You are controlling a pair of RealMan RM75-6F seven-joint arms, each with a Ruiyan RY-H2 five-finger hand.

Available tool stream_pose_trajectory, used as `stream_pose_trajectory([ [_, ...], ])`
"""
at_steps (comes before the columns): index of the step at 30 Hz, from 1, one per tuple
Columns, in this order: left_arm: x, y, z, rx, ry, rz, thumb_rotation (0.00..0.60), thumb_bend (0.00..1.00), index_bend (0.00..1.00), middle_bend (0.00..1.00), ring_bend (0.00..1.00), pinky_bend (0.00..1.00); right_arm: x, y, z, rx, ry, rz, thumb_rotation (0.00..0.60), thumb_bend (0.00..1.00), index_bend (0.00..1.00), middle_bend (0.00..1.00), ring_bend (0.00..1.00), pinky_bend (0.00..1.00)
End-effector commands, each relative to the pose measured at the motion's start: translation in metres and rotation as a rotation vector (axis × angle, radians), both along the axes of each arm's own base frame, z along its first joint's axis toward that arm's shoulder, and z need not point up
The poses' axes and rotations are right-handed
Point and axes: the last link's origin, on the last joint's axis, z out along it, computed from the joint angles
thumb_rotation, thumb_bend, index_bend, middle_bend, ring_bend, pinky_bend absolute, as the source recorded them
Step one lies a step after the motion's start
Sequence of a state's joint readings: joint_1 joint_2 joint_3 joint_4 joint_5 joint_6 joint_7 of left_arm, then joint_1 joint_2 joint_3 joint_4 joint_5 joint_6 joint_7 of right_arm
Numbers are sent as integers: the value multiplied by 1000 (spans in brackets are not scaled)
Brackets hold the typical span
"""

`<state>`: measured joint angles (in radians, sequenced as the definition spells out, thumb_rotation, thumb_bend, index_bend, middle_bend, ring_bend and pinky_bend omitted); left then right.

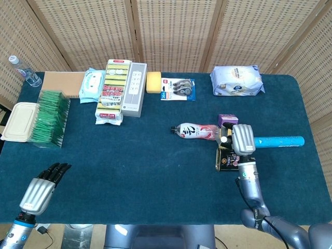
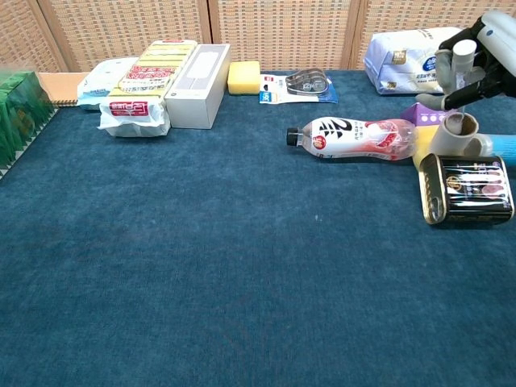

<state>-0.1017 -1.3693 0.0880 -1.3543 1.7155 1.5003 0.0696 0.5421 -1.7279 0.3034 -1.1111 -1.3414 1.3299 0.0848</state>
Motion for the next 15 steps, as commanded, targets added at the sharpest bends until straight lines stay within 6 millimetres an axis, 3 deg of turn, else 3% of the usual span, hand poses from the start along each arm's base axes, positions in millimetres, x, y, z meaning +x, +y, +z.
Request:
stream_pose_trajectory([
  [1, 1, 0, 0, 6, -8, -5, 600, 179, 103, 178, 148, 330, 1, 1, 0, -2, -4, 4, 600, 310, 736, 863, 955, 911],
  [15, 0, 0, 1, 11, -7, -4, 600, 179, 102, 178, 148, 330, 7, 1, 0, -5, -7, 20, 600, 317, 758, 887, 977, 925],
])
